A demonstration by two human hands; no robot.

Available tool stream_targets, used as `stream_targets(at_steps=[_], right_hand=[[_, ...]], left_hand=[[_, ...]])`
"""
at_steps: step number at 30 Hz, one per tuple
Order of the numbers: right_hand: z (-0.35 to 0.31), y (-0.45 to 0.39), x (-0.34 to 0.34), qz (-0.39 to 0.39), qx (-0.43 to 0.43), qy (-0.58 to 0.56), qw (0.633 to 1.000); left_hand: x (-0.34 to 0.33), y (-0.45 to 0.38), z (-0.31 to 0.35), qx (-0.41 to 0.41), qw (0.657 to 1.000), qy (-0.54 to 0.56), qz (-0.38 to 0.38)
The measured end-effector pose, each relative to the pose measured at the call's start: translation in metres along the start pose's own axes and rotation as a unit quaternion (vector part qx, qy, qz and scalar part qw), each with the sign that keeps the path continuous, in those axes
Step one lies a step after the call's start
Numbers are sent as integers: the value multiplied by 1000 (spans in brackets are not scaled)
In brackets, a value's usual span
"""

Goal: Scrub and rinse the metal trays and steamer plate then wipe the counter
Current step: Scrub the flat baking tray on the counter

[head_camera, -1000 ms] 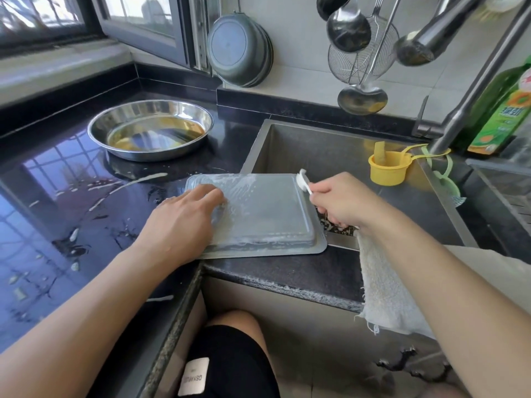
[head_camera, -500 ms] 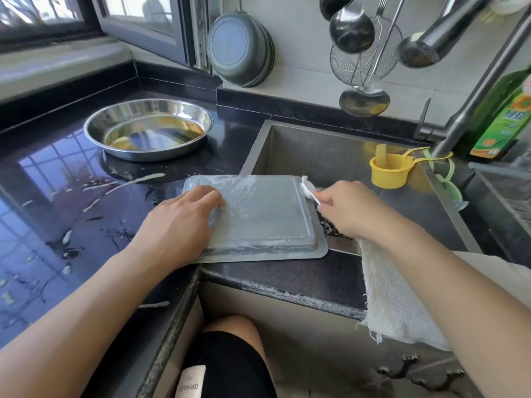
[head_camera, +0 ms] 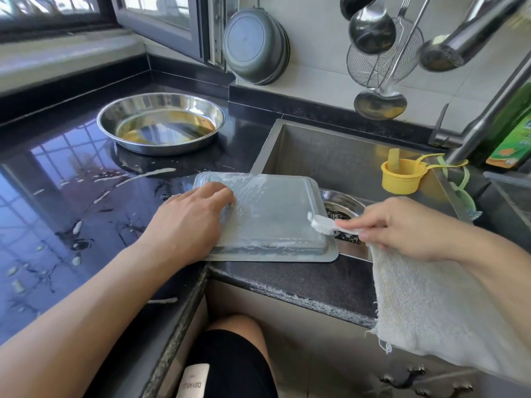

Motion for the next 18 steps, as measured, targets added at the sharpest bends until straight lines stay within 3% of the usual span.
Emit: stream_targets(at_steps=[5, 9, 12, 18], right_hand=[[1, -68, 5, 135, -37, 54, 989], [-1, -94, 6, 160, -44, 49, 985], [2, -76, 2, 139, -12, 56, 989], [8, -20, 0, -6, 3, 22, 1000]], left_hand=[[-2, 1, -3, 13, 1000, 15, -7], [-5, -1, -5, 8, 1000, 14, -8], [-2, 0, -3, 8, 1000, 18, -11], [-2, 0, -1, 16, 1000, 6, -11]])
Point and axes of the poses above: each hand's wrist, its own y-axis away from the middle knuckle, its own x-axis out of the back of the hand, z = x × y, the point moved 2 cm from there along -y, towards the middle knuckle, and after that the axes turned 1 degree about z, right-handed, at the moved point
